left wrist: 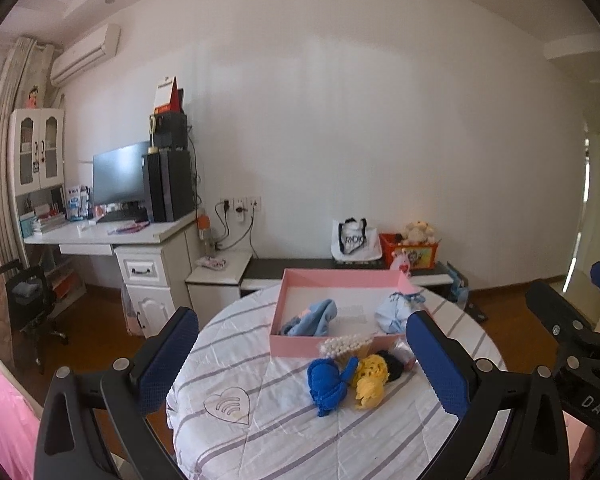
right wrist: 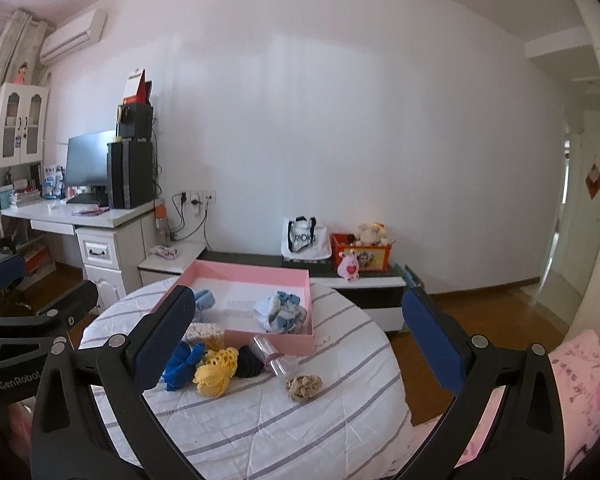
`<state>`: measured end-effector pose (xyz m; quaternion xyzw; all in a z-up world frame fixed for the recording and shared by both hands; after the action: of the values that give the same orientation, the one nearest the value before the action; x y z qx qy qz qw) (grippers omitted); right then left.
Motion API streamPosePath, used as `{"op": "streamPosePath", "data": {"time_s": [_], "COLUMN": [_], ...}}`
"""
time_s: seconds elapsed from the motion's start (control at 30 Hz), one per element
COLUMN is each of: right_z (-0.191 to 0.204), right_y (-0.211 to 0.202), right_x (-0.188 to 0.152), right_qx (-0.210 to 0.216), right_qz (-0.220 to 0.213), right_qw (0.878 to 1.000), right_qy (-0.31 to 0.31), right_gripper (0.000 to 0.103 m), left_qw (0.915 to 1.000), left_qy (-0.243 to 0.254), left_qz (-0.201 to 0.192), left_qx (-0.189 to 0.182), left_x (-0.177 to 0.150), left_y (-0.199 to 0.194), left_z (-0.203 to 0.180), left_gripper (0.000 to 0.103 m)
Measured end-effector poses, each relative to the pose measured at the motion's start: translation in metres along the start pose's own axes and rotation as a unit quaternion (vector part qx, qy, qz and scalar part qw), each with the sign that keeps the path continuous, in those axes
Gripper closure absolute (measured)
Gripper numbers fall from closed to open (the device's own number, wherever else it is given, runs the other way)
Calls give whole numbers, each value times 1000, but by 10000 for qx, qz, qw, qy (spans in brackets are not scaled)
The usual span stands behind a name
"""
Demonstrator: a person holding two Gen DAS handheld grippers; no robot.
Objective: Organize soft objects
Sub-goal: 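Open both grippers and withdraw them up from the pink box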
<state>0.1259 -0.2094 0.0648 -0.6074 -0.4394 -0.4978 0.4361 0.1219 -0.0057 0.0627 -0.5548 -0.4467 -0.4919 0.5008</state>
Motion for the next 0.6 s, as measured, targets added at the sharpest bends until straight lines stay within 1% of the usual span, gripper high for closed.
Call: {"op": "streamPosePath", "data": {"time_s": [0.3,0.6], "right_z": [-5,-6], "right_y": [-17,-29], "right_x": [11,18], "right_qx": [-42,-67], "right_qz": [-232,-429], "right_qw": [9997,9991], "right_qy": [83,33], "right_gripper": [0,0], "left_qw": [9995,9986], "left_qy": [42,44], "left_qz": [-328,-533], "left_qx": [-18,-40], "left_x": [1,-1], "left_y": [-20,-27], "left_z": [-7,-8], "left_gripper": [0,0]}}
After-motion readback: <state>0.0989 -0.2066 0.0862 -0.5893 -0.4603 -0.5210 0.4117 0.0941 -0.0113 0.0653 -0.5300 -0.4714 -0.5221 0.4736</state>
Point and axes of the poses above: each gripper's, at about its wrist camera, not at the fingertips, and y roughly the way its jaws point, z to its left, x to its top, the point moved 6 cm from there along y, roughly the way its jaws point, and after that the axes turned 12 degrees about -z, right-handed, at the moved point
